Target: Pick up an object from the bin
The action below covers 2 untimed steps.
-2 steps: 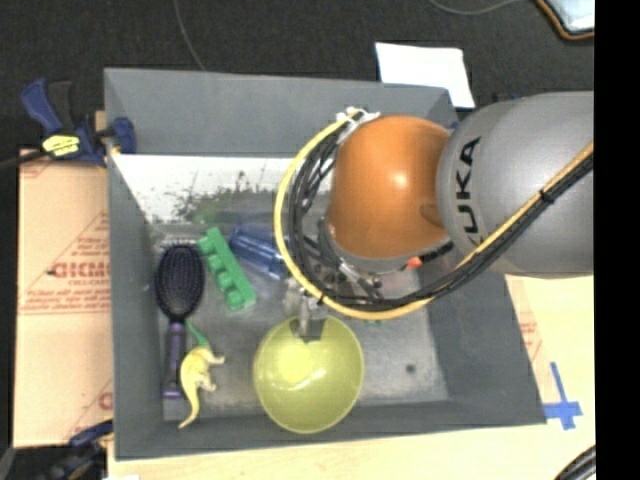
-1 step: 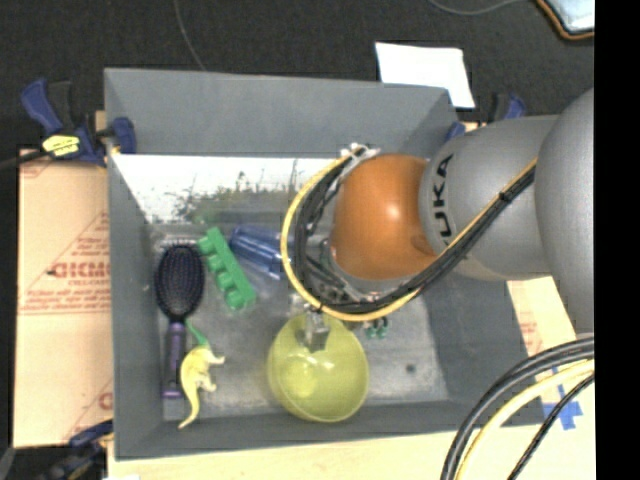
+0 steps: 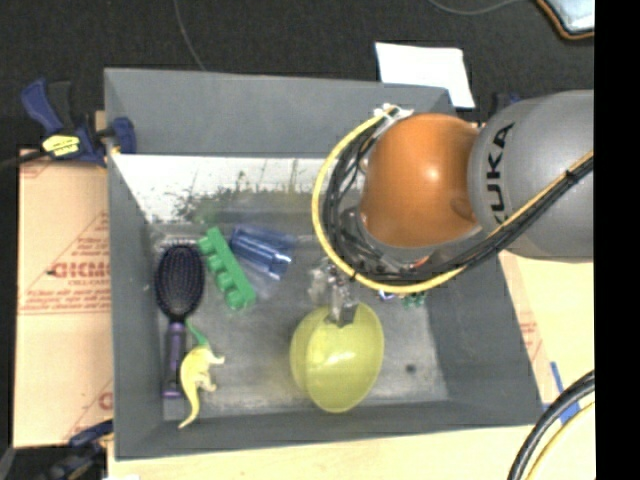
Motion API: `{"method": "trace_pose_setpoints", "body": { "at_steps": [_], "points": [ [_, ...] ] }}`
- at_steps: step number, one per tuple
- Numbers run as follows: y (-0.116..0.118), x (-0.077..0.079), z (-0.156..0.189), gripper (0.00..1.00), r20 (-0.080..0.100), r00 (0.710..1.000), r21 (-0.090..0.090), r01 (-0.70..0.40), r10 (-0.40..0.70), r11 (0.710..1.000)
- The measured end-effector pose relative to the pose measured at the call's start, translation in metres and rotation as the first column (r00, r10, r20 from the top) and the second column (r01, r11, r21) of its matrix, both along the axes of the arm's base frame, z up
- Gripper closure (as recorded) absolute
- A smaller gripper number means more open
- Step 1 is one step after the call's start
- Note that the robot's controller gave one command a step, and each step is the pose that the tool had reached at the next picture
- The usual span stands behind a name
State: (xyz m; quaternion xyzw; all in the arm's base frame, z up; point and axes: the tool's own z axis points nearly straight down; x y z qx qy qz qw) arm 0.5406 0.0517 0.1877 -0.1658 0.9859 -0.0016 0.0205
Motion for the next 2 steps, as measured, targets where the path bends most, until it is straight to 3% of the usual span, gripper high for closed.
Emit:
{"method": "trace_pose_setpoints", "body": {
  "at_steps": [1,2],
  "points": [
    [0.016,-0.046,0.049,1.00,-0.008,0.995,0.005,0.102,-0.102,0.995],
    [0.031,-0.031,-0.062,1.00,-0.004,0.996,-0.002,-0.086,0.086,0.996]
  ]
}}
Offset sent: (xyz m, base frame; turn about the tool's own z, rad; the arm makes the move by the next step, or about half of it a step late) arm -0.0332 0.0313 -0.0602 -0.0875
